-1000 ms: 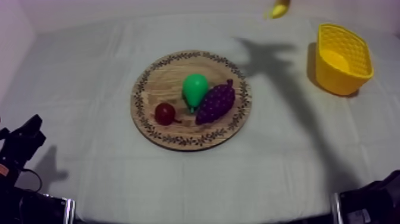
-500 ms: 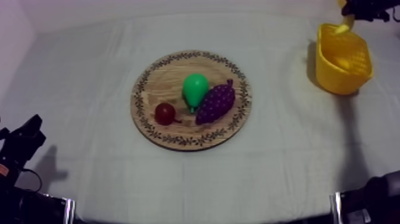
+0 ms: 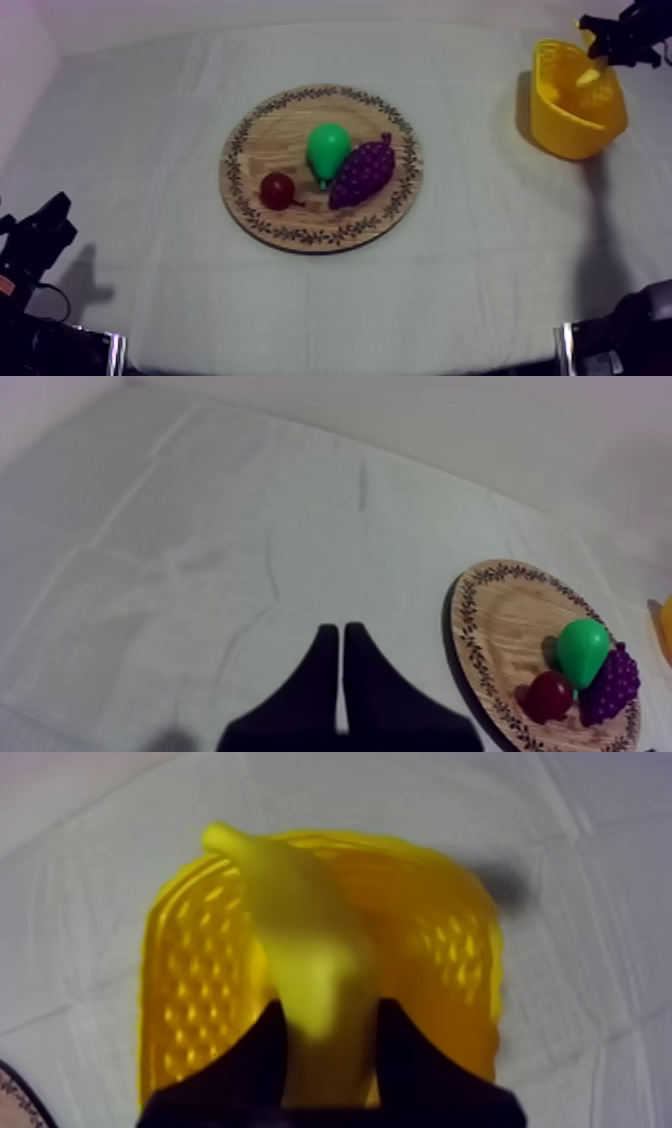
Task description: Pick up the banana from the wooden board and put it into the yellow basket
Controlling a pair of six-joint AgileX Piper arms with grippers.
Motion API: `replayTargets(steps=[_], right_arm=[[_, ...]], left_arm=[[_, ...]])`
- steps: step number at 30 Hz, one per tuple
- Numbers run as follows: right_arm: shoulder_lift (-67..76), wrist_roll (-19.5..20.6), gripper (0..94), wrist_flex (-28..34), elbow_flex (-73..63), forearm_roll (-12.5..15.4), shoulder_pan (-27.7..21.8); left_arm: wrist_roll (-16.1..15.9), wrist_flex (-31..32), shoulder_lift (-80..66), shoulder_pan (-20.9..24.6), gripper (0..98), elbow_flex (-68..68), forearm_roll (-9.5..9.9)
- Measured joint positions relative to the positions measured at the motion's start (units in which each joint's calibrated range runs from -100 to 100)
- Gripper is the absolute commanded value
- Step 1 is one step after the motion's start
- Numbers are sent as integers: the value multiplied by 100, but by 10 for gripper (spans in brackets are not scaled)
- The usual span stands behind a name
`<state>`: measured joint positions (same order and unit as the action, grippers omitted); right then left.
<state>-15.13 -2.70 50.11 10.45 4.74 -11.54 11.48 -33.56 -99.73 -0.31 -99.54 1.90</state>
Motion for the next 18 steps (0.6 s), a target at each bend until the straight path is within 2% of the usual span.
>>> replayTargets(steps=[4,8,13,18], right_arm=[[-192,36,318,-78,30,-47,-23],[-213,40,393,-131,131,-70,-19],[28,55,434,-140,329,-97,26],[521,36,429,-131,622,-78,78]], left_arm=[[0,0,0,0,1,0,0],[0,0,0,0,1,0,0],[2,0,0,0,1,0,0],[2,0,0,0,1,0,0]])
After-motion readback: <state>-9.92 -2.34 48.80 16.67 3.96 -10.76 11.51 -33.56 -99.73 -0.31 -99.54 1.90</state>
